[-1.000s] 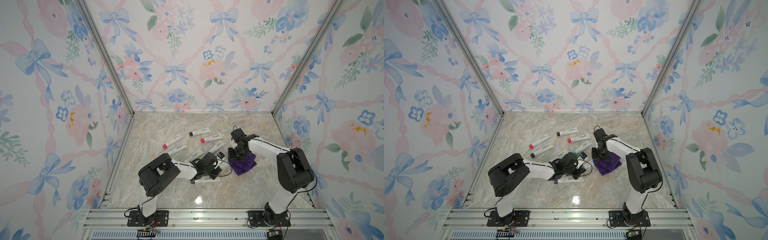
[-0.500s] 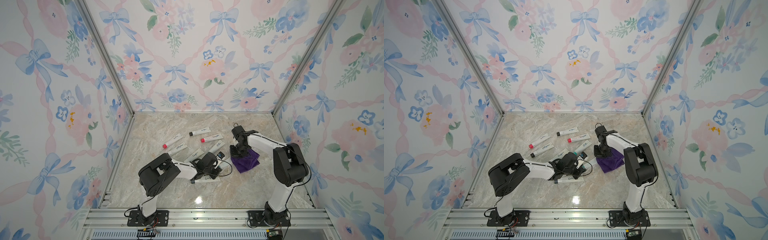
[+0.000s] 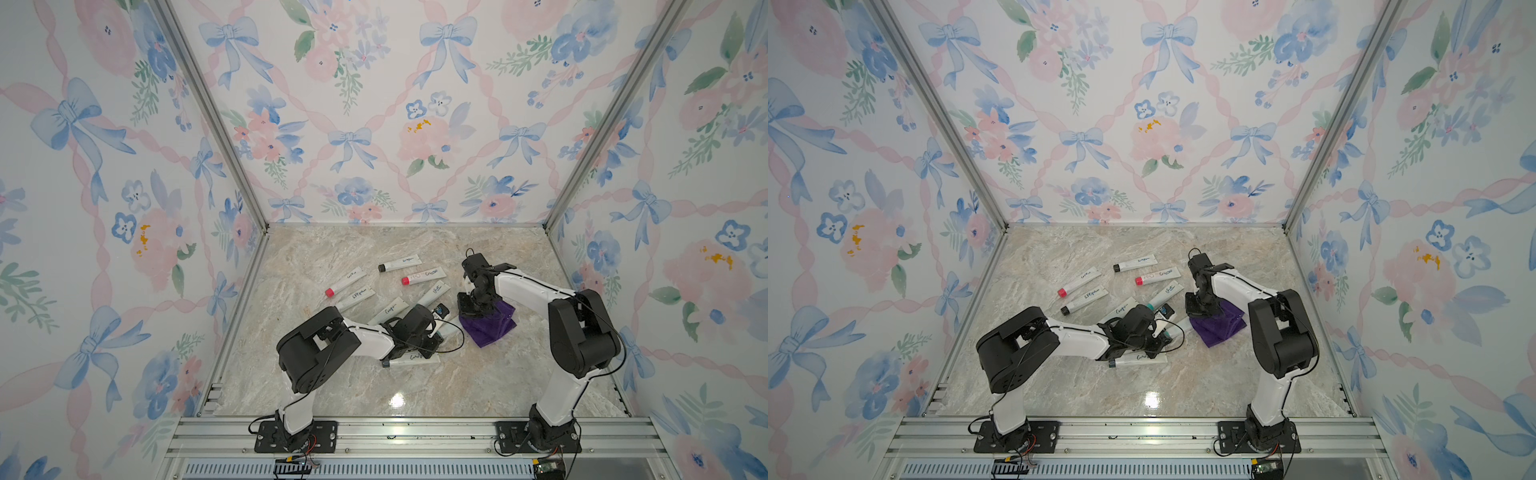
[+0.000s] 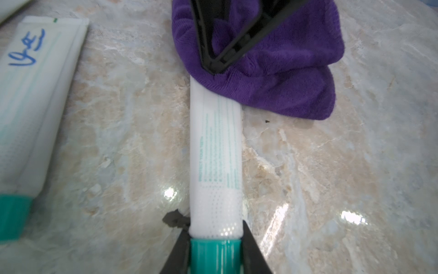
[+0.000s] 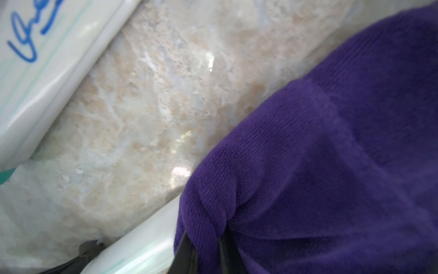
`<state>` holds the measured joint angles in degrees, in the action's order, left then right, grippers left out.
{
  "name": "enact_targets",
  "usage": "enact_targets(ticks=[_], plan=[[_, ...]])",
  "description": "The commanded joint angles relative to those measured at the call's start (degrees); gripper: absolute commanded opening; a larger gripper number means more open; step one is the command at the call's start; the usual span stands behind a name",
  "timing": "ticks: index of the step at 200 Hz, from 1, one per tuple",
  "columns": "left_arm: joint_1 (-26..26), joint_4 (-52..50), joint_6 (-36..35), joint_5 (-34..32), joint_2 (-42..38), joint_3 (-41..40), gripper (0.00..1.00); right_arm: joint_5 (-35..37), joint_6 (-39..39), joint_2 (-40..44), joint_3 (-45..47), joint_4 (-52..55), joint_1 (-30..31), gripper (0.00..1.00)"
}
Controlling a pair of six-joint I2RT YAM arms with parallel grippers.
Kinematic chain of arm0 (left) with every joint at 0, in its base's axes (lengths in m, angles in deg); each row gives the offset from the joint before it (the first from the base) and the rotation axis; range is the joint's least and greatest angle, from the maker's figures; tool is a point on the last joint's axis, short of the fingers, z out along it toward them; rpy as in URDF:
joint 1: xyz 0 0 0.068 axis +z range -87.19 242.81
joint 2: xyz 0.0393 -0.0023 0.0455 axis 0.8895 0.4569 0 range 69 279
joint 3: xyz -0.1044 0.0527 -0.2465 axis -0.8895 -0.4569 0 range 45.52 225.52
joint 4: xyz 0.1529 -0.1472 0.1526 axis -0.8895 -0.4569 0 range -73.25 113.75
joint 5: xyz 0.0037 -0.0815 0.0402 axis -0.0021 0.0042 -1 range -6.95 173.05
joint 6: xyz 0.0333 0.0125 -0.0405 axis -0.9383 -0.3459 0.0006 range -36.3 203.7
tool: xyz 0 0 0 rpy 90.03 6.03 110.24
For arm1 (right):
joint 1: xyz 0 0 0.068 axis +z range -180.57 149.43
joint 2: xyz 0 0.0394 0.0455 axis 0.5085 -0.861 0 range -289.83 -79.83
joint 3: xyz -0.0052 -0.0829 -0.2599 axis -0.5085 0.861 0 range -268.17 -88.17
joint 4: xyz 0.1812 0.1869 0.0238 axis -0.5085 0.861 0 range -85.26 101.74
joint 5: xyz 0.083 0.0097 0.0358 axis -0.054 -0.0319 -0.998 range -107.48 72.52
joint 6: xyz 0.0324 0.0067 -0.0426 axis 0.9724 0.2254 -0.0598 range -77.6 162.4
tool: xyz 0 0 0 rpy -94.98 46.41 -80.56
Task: Wipe the surface of the toothpaste tube
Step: Wipe the dirt from the toothpaste tube.
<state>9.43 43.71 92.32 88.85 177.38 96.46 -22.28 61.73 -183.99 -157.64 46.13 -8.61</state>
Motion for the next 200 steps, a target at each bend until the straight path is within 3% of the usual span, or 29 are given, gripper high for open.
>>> enact_targets(ticks=[1, 28, 80, 110, 144, 200], plan=[[0.0, -1.0, -0.1, -0.4, 1.4, 0.1, 0.11, -9.6, 1.0, 1.5, 3.4, 1.3, 4.8, 0.15], [0.0, -1.1, -0.1, -0.4, 1.2, 0.1, 0.11, -9.1, 1.0, 2.1, 3.6, 1.5, 4.8, 0.15], [0.0, -1.0, -0.1, -0.6, 0.9, -0.1, 0.11, 4.4, -1.0, -3.9, -0.8, 6.0, -1.1, 0.14], [0.0, -1.0, -0.1, -0.6, 1.0, -0.1, 0.11, 8.6, -1.4, -5.2, -2.1, 6.6, -3.2, 0.14], [0.0, -1.0, 0.0, -0.5, 1.3, 0.0, 0.11, 5.6, -1.2, -4.7, -1.7, 5.4, -2.7, 0.15], [0.0, -1.0, 0.0, -0.5, 1.4, 0.0, 0.11, -7.3, 1.7, 1.0, 2.3, 1.2, 3.0, 0.15]])
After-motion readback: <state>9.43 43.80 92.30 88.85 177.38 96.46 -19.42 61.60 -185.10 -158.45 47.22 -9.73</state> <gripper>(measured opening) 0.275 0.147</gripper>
